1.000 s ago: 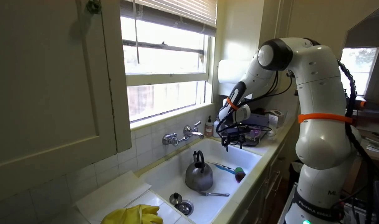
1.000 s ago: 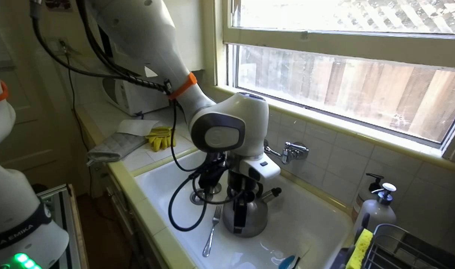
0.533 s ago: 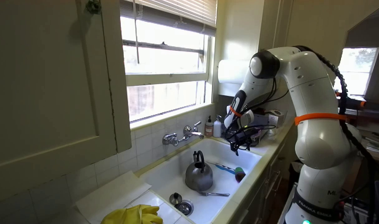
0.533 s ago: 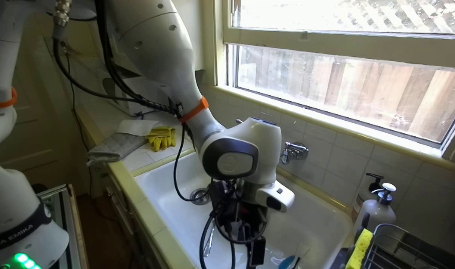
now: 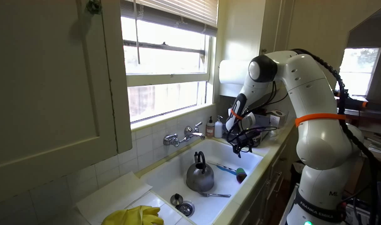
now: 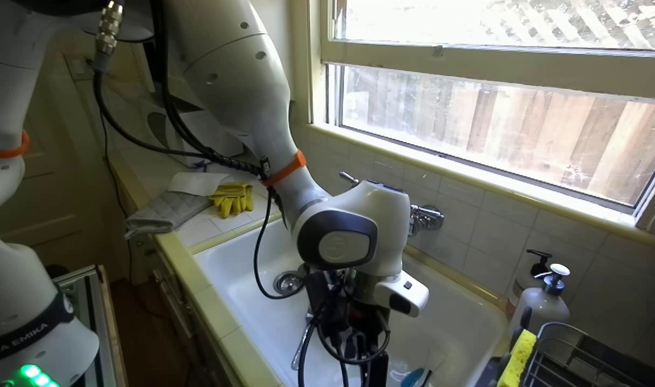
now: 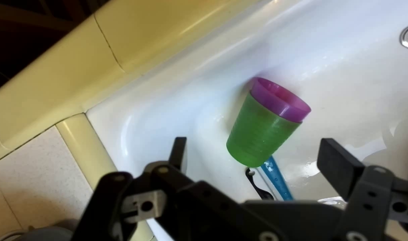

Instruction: Pick up the white thing to stir inside the kettle

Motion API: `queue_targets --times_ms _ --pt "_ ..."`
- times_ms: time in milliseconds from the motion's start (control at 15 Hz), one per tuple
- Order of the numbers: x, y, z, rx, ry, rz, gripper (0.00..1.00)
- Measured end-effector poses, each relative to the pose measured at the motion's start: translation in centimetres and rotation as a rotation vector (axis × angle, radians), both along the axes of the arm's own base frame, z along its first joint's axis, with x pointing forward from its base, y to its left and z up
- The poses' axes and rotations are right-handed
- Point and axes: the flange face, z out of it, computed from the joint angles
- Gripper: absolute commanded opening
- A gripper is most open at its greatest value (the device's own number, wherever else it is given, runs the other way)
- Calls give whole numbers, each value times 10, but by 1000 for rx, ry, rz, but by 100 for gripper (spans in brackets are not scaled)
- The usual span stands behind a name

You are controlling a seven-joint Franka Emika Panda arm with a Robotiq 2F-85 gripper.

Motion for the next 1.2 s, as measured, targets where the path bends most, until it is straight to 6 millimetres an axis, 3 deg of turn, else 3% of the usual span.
queue_targets --times_ms 467,733,1200 --pt "17 2 -4 -96 -153 105 100" --pt "17 2 -39 -93 -221 199 100" --pt "25 -20 -87 -50 -262 305 100"
